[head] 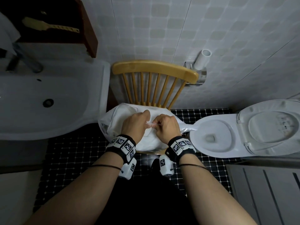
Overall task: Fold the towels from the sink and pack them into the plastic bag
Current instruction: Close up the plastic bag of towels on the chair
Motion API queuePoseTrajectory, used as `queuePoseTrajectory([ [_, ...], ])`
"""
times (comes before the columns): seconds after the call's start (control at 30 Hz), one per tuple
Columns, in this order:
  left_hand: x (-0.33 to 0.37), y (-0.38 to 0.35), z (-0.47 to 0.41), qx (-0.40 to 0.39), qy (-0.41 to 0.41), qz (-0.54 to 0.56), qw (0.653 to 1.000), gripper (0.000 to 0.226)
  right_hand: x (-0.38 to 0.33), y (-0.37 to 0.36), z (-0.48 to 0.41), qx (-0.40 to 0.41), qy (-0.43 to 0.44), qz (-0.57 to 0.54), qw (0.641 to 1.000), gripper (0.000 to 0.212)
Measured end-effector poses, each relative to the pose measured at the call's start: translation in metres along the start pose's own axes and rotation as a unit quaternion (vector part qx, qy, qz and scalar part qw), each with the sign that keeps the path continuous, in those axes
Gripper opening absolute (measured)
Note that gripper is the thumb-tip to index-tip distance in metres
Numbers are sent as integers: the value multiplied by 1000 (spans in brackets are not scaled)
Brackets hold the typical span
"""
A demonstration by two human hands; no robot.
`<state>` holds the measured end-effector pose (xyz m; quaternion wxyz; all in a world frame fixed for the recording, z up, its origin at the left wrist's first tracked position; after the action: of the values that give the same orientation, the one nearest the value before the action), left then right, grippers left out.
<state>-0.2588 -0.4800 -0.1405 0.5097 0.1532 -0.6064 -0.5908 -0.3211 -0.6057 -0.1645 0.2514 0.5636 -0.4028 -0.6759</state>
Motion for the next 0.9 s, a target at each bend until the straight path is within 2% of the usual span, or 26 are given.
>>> queuePoseTrajectory([
  [0.1, 0, -7, -4, -27, -14, -45, 999, 8, -2, 3, 0, -7, -1, 2, 1000, 13],
  [0.17, -1, -9, -7, -23, -7, -79, 997, 18, -4, 3, -1, -21, 0, -5, 1000, 14],
  [0.27, 0, -3, -10, -19, 4, -107, 994, 11, -4, -1, -2, -35, -3, -21, 999, 16],
  [0.37, 6, -2, -9, -34, 4, -132, 991, 16, -4, -3, -4, -54, 4, -9, 999, 14],
  [0.43, 9, -2, -8, -37, -1, -136, 990, 19, -6, -3, -6, -64, 8, 27, 998, 11],
  [0.53, 13, 1, -8, -36, -15, -137, 990, 17, -10, -3, -8, -73, 7, 66, 995, 18],
  [0.67, 10, 2, -5, -22, -44, -128, 990, 5, -8, -4, -10, -68, -3, 40, 997, 24],
  [0.9, -8, 13, -6, -7, -24, -110, 994, 14, -4, -4, -11, -65, -2, 9, 998, 28],
])
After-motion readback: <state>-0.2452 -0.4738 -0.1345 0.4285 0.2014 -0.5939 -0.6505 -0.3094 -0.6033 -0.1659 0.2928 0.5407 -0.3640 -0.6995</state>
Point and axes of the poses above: each hand's wrist, its own z-axis away from the middle knuckle, its own y-axis out of the back of the hand, x = y × z, the point moved 8 cm from there along -z, towards the middle knuckle, and after that the axes turned 3 degrees about y, right-handed, at the moved point
